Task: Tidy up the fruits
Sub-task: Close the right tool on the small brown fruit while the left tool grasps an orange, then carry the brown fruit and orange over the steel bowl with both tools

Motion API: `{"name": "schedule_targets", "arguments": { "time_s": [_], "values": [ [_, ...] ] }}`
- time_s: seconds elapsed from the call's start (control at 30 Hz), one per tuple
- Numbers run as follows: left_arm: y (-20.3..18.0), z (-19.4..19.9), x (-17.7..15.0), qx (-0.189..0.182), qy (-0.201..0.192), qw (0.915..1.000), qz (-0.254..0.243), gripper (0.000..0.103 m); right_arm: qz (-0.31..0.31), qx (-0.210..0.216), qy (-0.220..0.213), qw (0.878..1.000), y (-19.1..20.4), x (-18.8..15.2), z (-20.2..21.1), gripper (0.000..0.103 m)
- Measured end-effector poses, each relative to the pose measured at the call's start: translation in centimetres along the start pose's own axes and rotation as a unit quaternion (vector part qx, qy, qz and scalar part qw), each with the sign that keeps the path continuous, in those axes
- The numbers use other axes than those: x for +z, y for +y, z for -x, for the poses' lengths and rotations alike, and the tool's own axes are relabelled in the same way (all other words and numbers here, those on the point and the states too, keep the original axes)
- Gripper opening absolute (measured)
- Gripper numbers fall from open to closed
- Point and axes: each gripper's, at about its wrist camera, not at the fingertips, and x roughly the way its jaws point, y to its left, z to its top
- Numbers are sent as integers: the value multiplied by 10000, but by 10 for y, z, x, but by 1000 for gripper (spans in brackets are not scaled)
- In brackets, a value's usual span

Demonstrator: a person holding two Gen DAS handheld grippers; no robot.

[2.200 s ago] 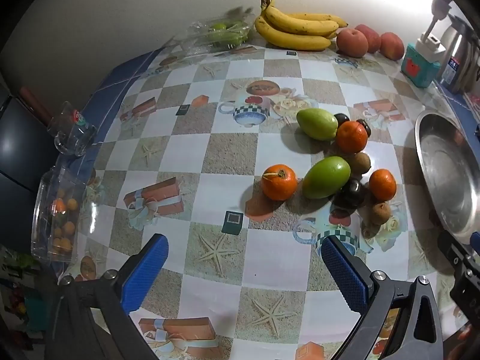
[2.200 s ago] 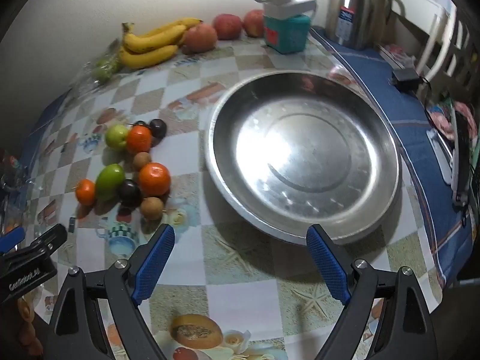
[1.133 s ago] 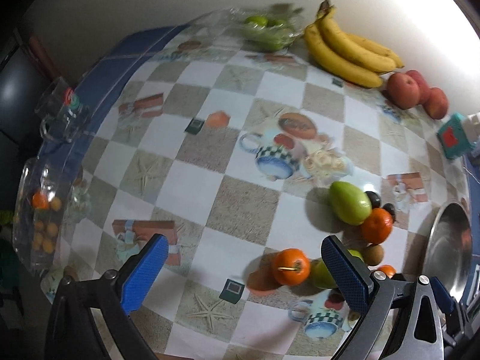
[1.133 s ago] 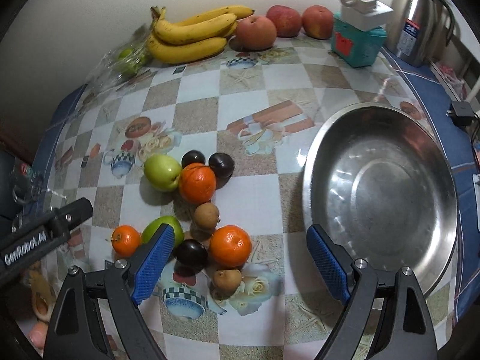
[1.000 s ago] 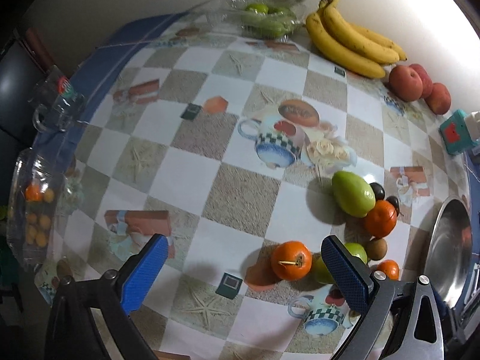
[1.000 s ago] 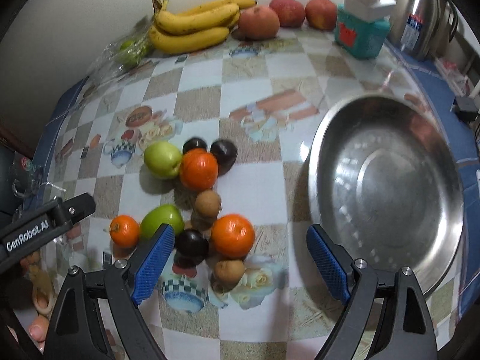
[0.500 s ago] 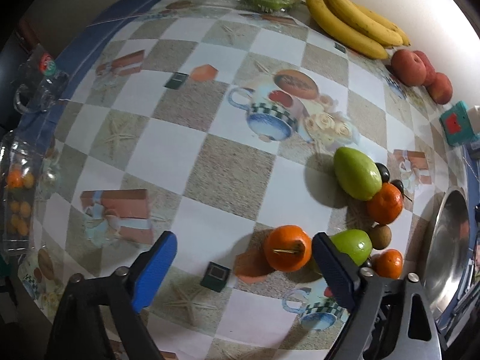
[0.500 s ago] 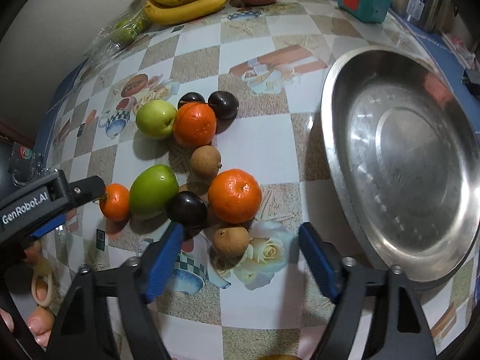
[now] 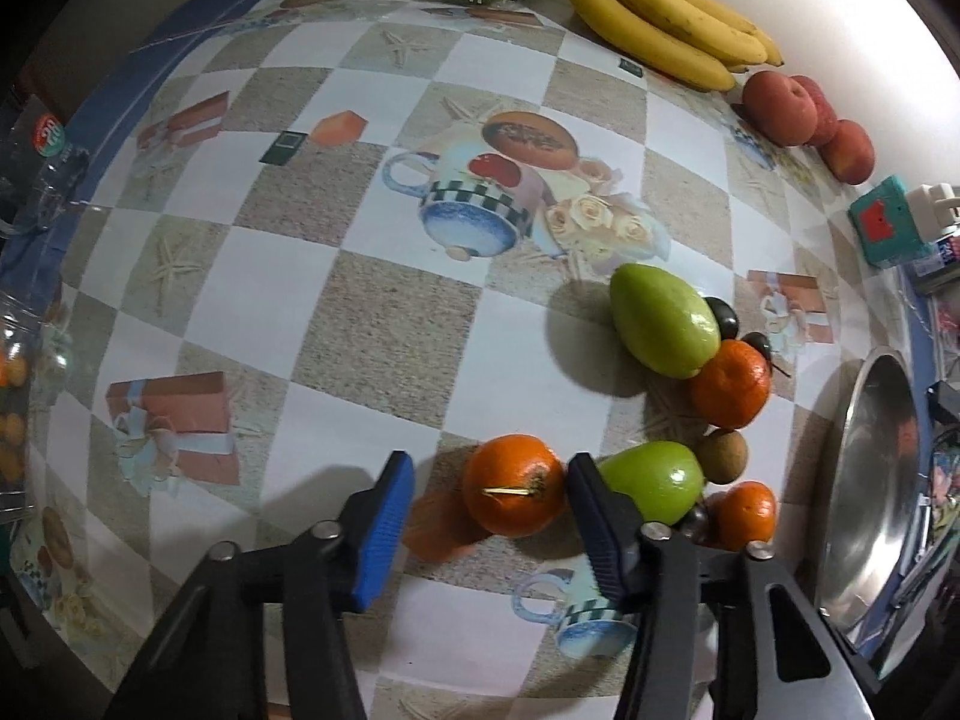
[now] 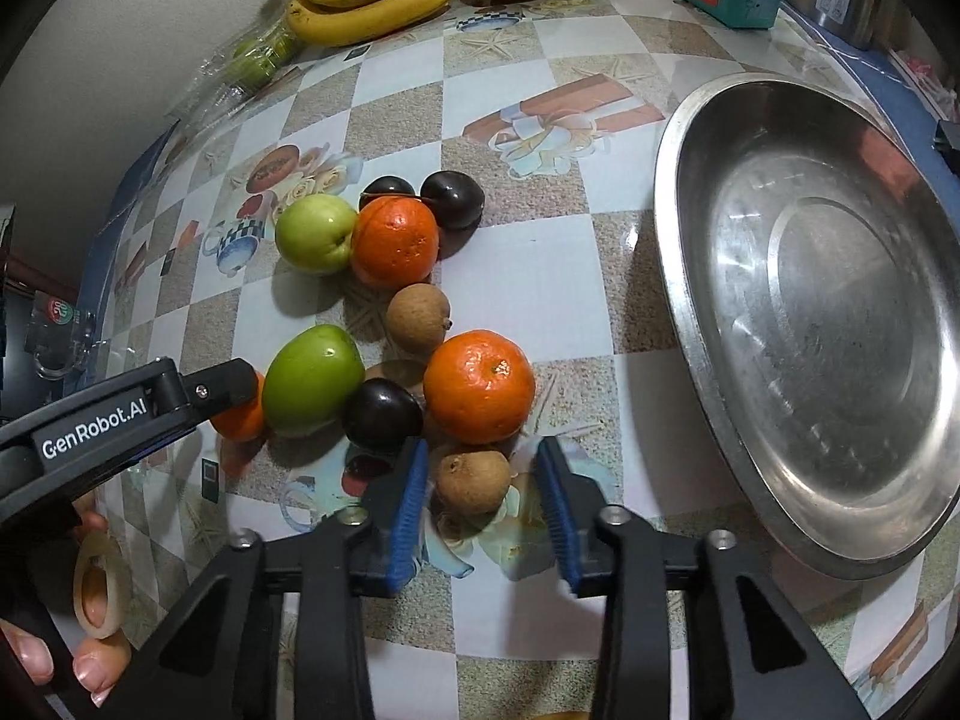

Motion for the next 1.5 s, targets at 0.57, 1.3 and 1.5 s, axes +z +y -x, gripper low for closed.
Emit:
{"name": "schedule_targets", "arguments": {
  "time_s": [0.57,1.3,1.5],
  "values": [
    [4,20,-2,-73,-310,9994,147,39,4,286,-219,9993,2,0,17,27],
    [-86,48,-43,-347,-782,9883,-1264,39,-1541,-337,-1041,9820,-106,8,69,27],
    [-133,49,-64,-584,-929,9740,-1982,39,-2012,-482,-1136,9717,-142,6,78,27]
  ]
}}
